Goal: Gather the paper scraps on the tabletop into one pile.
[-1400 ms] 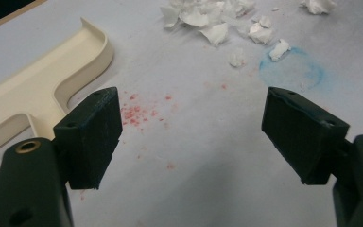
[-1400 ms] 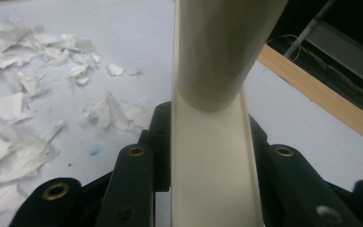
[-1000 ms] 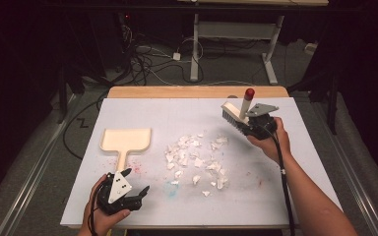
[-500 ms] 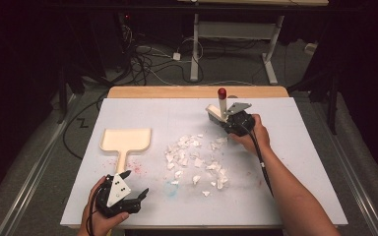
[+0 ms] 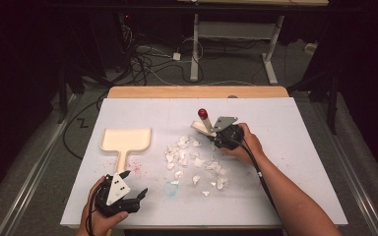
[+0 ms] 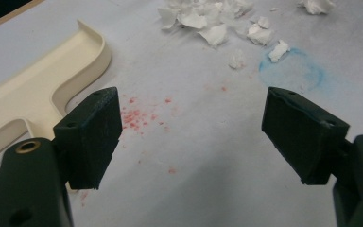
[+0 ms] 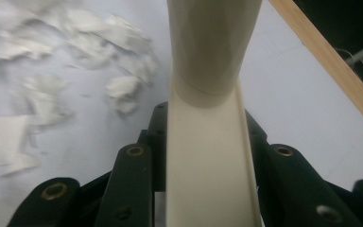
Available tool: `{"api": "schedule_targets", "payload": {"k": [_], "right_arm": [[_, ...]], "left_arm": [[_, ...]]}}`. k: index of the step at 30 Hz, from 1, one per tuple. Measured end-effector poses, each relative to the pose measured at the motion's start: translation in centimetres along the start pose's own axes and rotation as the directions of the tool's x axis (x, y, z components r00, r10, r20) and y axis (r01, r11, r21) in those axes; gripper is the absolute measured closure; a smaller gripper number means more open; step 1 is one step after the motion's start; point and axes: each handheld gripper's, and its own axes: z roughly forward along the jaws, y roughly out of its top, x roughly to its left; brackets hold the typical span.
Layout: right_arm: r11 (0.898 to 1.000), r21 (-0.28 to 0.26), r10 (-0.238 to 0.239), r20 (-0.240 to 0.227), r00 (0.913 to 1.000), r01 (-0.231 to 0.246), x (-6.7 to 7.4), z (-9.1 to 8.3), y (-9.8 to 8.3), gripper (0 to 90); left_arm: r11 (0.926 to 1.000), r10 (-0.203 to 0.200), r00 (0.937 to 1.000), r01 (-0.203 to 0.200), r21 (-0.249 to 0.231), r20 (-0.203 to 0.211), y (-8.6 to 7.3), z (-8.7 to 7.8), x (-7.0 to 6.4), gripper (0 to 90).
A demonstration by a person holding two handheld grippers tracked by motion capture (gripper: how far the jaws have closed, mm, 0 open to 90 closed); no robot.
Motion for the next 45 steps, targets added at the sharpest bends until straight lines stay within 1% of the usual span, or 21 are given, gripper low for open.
{"api": "schedule_targets", "payload": {"k": [1,2,3,7,10,11,12,13,14,17,20,23,26,30,33,35,36,37,39,43,45], "right_arm": [[1.0,-0.01,-0.002,-0.021,0.9998,0.002,0.4,-0.2,0.0,67.6],[1.0,-0.01,-0.002,-0.021,0.9998,0.002,0.4,-0.2,0.0,67.6],[0.999,-0.019,-0.027,-0.032,0.9991,0.026,1.3,-0.7,-0.2,67.5],[0.998,-0.05,-0.052,-0.072,0.996,0.049,3.0,-2.0,-0.6,67.5],[0.994,-0.068,-0.089,-0.094,0.9916,0.083,4.5,-3.0,-1.0,67.5],[0.994,-0.073,-0.094,-0.104,0.9901,0.087,4.9,-3.4,-1.1,67.6],[0.994,-0.073,-0.094,-0.104,0.9901,0.087,4.9,-3.4,-1.1,67.6],[0.991,-0.084,-0.115,-0.117,0.9865,0.105,5.9,-4.2,-1.3,67.6],[0.991,-0.087,-0.116,-0.124,0.9855,0.106,6.3,-4.5,-1.4,67.6],[0.986,-0.092,-0.151,-0.125,0.9806,0.14,7.4,-5.4,-1.6,67.6],[0.985,-0.103,-0.153,-0.114,0.9816,0.142,7.8,-6.4,-1.5,67.8],[0.983,-0.118,-0.151,-0.086,0.9848,0.14,7.5,-7.4,-1.1,67.8],[0.979,-0.142,-0.158,-0.065,0.9853,0.148,6.6,-8.4,-0.4,67.8],[0.978,-0.171,-0.128,-0.048,0.9907,0.118,5.0,-9.0,0.4,67.8],[0.979,-0.191,-0.088,-0.059,0.9943,0.076,3.5,-8.9,1.0,67.8],[0.979,-0.198,-0.058,-0.055,0.9968,0.046,2.7,-8.4,1.5,67.8],[0.979,-0.194,-0.071,-0.038,0.9968,0.062,2.4,-8.0,1.8,67.8],[0.98,-0.19,-0.068,-0.031,0.9972,0.061,2.2,-7.5,2.2,67.8],[0.982,-0.183,-0.062,-0.038,0.9973,0.054,1.5,-6.3,3.0,67.8],[0.984,-0.156,-0.088,0.006,0.9961,0.087,0.7,-3.3,4.4,67.8],[0.984,-0.161,-0.08,0.007,0.9967,0.08,0.2,-1.6,4.9,67.8]], "left_arm": [[0.9999,0.009,1.0,-0.009,0.006,0.003,0.1,0.1,-0.1,20.4],[0.9999,0.009,1.0,-0.009,0.006,0.003,0.1,0.1,-0.1,20.4],[0.9999,0.011,0.9999,-0.011,0.008,0.006,0.1,0.1,-0.2,20.4],[0.9999,0.011,0.9999,-0.011,0.013,0.011,0.0,0.2,-0.2,20.4],[0.9998,0.013,0.9998,-0.013,0.016,0.013,0.1,0.3,-0.3,20.3],[0.9994,0.032,0.9995,-0.032,0.014,0.009,0.2,0.3,-0.4,20.4],[0.9994,0.032,0.9995,-0.032,0.014,0.009,0.2,0.3,-0.4,20.4],[0.9995,0.023,0.9996,-0.023,0.022,0.015,0.1,0.4,-0.5,20.4],[0.9991,0.039,0.9992,-0.039,0.017,0.012,0.2,0.4,-0.5,20.4],[0.9984,0.049,0.9986,-0.05,0.026,0.018,0.3,0.6,-0.8,20.4],[0.9983,0.051,0.9985,-0.051,0.027,0.02,0.3,0.7,-0.8,20.4],[0.9984,0.05,0.9986,-0.051,0.025,0.018,0.4,0.7,-0.8,20.4],[0.9984,0.05,0.9986,-0.05,0.024,0.018,0.3,0.6,-0.8,20.3],[0.9987,0.047,0.9987,-0.047,0.021,0.017,0.3,0.5,-0.7,20.3],[0.9987,0.046,0.9988,-0.046,0.022,0.017,0.3,0.5,-0.7,20.4],[0.999,0.039,0.9991,-0.039,0.02,0.018,0.2,0.6,-0.7,20.4],[0.999,0.04,0.999,-0.04,0.021,0.018,0.3,0.6,-0.6,20.4],[0.999,0.04,0.999,-0.04,0.021,0.018,0.3,0.6,-0.6,20.3],[0.9989,0.04,0.9989,-0.041,0.022,0.022,0.3,0.6,-0.7,20.3],[0.9986,0.048,0.9985,-0.049,0.019,0.026,0.3,0.6,-0.7,20.4],[0.9988,0.045,0.9985,-0.046,0.018,0.032,0.2,0.6,-0.5,20.4]]}}
